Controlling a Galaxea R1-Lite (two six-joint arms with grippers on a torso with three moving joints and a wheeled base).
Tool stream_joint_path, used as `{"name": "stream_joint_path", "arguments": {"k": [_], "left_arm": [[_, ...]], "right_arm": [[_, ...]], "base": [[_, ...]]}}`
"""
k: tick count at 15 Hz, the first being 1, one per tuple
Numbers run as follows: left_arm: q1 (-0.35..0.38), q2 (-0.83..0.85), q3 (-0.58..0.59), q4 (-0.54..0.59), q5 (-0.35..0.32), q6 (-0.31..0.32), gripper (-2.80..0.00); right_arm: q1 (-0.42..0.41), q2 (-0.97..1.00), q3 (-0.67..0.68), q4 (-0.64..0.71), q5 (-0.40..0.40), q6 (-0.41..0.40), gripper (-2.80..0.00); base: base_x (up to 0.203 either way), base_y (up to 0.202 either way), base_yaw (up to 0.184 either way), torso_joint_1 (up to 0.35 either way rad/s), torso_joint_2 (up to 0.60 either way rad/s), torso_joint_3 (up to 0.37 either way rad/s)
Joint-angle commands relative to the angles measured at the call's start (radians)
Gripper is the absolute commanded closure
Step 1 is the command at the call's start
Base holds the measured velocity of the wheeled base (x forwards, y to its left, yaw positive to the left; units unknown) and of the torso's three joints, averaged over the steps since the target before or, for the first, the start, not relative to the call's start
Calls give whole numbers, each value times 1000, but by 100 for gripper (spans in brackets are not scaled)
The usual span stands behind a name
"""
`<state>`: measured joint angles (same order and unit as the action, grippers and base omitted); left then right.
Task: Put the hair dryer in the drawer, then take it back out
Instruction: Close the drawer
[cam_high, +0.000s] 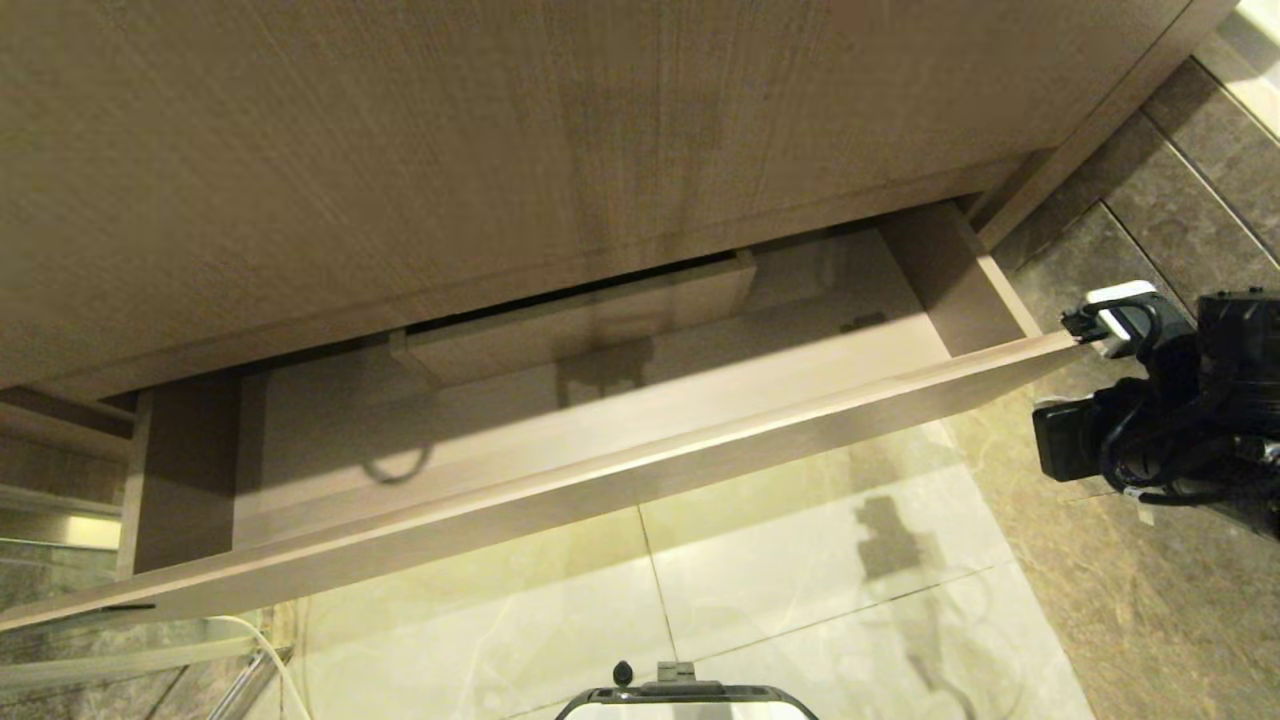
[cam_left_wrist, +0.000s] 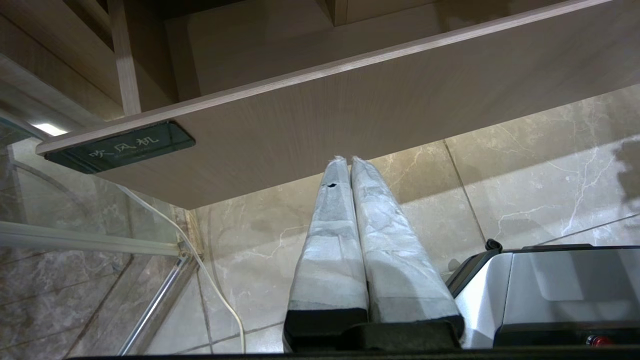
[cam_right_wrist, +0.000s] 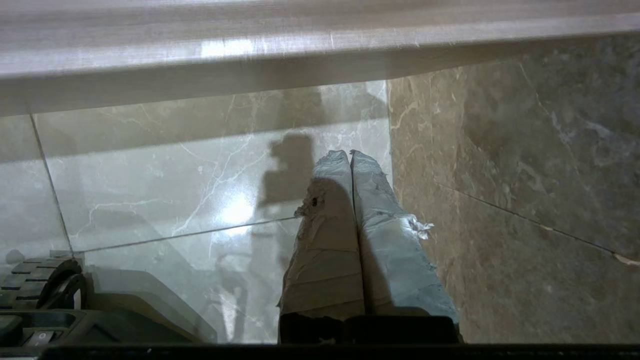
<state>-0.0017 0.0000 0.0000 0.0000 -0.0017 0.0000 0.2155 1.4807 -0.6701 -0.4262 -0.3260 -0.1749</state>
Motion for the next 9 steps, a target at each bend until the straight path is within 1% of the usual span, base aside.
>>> {"name": "stream_joint_path", "arguments": {"k": [1,4,7,9], "left_arm": [[0,0,2,0,0,0,0],[0,0,2,0,0,0,0],[0,0,2,0,0,0,0],[0,0,2,0,0,0,0]], "right_arm": [[0,50,-32,-8,-2,-2,0],[-7,108,-77,-85,-4,-4,0],[-16,162,-154,-118,-8,-5,0],[-31,182,-195,-180,-8,-4,0]], "base": [[0,0,0,0,0,0],[0,0,0,0,0,0],[0,0,0,0,0,0],[0,0,0,0,0,0]]}}
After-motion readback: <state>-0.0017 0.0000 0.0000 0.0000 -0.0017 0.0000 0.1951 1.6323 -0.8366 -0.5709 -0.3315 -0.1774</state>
